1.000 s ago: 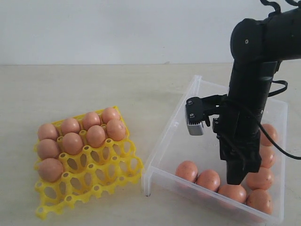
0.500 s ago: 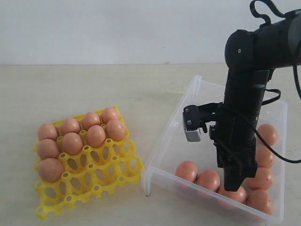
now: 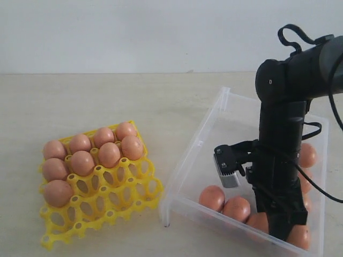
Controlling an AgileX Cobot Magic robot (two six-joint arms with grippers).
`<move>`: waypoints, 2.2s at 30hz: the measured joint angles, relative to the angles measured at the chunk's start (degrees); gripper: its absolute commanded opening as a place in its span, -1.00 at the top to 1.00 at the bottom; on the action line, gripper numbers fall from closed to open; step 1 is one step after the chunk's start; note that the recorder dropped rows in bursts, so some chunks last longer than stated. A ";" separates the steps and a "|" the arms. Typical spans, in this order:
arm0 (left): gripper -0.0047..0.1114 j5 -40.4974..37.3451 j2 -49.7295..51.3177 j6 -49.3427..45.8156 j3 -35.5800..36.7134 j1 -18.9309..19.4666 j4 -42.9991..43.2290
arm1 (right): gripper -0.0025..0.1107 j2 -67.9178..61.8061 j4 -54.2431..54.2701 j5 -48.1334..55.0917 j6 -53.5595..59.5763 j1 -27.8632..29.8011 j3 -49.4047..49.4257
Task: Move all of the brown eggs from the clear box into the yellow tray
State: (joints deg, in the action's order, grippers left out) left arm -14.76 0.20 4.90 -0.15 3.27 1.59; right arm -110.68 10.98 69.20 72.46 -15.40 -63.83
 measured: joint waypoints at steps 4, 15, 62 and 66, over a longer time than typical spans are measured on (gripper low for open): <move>0.85 0.00 0.00 0.00 0.00 0.00 0.00 | -0.04 0.00 0.00 -0.76 1.02 0.00 2.83; 0.85 0.00 0.00 0.00 0.00 0.00 0.00 | 0.45 0.10 1.64 -4.83 1.39 0.00 3.89; 0.85 0.00 0.00 0.00 0.00 0.00 0.00 | 0.96 5.43 5.11 -50.79 -73.98 0.75 5.44; 0.85 0.00 0.00 0.00 0.00 0.00 0.00 | 0.96 11.72 5.11 -64.82 -77.56 0.75 11.58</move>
State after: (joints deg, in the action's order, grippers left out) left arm -14.76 0.20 4.90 -0.15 3.27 1.59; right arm -98.96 16.10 4.37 -5.10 -14.65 -52.26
